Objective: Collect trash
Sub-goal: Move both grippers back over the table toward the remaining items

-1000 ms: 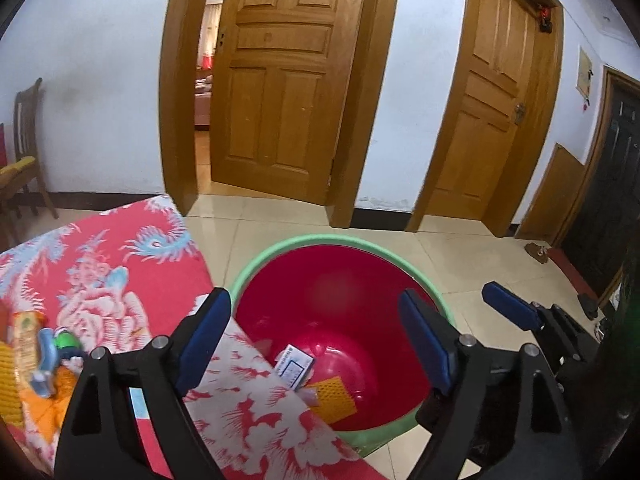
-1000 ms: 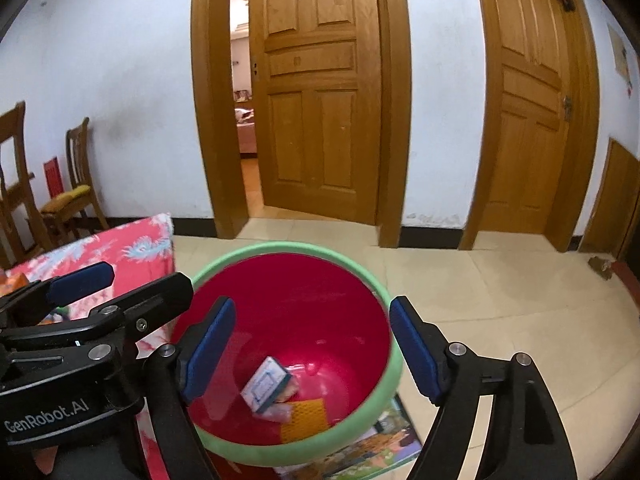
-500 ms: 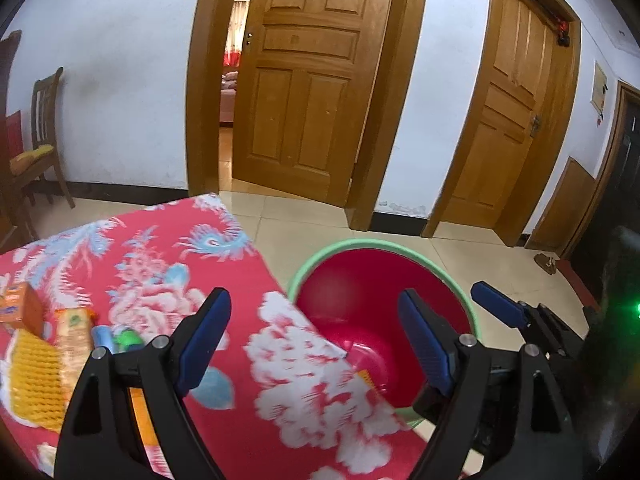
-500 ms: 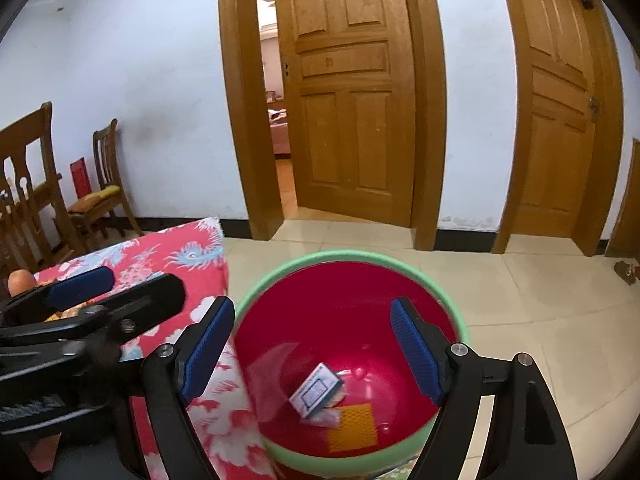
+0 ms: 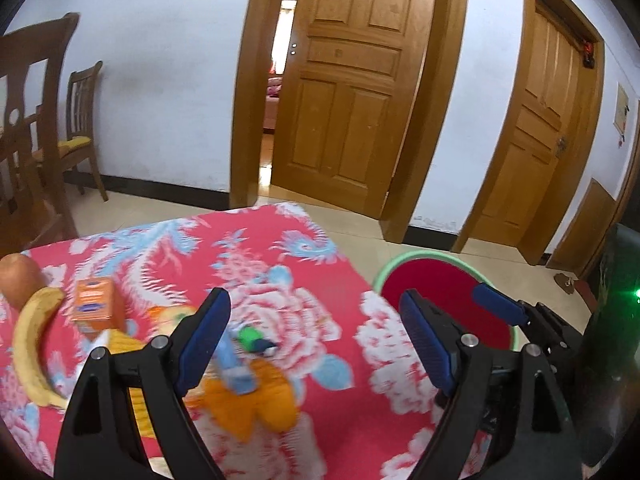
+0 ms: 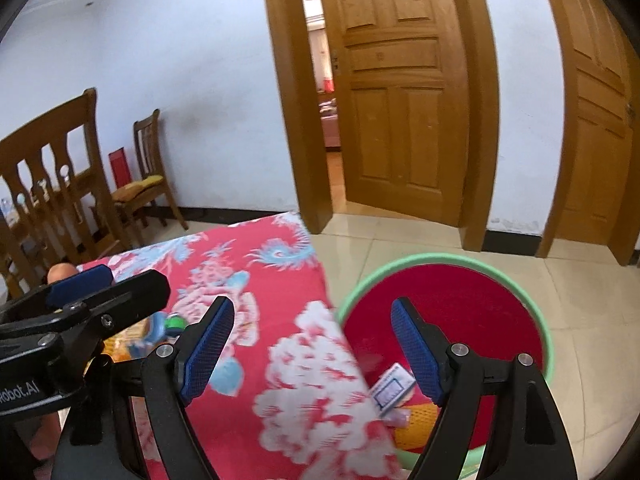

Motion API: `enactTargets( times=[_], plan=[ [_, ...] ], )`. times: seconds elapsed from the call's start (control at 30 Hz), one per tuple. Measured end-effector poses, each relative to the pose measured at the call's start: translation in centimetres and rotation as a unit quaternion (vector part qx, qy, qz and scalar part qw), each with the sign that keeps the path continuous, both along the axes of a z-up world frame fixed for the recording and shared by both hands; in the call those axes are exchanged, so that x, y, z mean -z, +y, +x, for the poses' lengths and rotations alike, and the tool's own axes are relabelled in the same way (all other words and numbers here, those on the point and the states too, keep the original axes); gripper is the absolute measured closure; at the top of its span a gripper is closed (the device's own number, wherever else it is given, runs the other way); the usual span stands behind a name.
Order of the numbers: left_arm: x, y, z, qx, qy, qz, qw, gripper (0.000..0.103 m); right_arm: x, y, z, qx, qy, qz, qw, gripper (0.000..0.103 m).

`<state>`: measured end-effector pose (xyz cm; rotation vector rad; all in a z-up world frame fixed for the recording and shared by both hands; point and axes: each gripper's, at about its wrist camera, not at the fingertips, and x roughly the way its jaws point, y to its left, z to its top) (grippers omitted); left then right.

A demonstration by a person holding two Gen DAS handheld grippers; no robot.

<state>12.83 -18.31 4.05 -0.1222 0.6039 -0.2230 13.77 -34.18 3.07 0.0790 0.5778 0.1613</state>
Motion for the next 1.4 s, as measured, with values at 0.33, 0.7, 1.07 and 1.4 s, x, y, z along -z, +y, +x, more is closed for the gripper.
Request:
enactTargets(
  times=[0.33, 0.7, 1.07, 1.4],
  plan=[
    [0.2, 7.1, -1.6, -0.034, 0.011, -0.011, 0.9993, 0.017, 0.4, 3.5, 0.4, -0.046, 0.027, 0.06, 0.997, 0.021],
    [1.9, 13.2, -3.1, -0.075, 0.029, -0.007, 0.9967, 0.017, 1.5, 6.7, 0.4, -0.065, 0.069, 0.065, 0.993, 0.021],
    [4.8, 16.9, -3.6, -0.087, 0.054, -0.009, 0.9947, 0.037, 3.1, 8.7, 0.2, -0.1, 0.1, 0.016, 0.99, 0.021],
    [6.3, 16.6, -3.2, -0.071, 0.078, -0.02, 0.9943, 0.051, 4.3, 10.3, 0.2, -0.123, 0.116, -0.019, 0.985, 0.021]
  ],
)
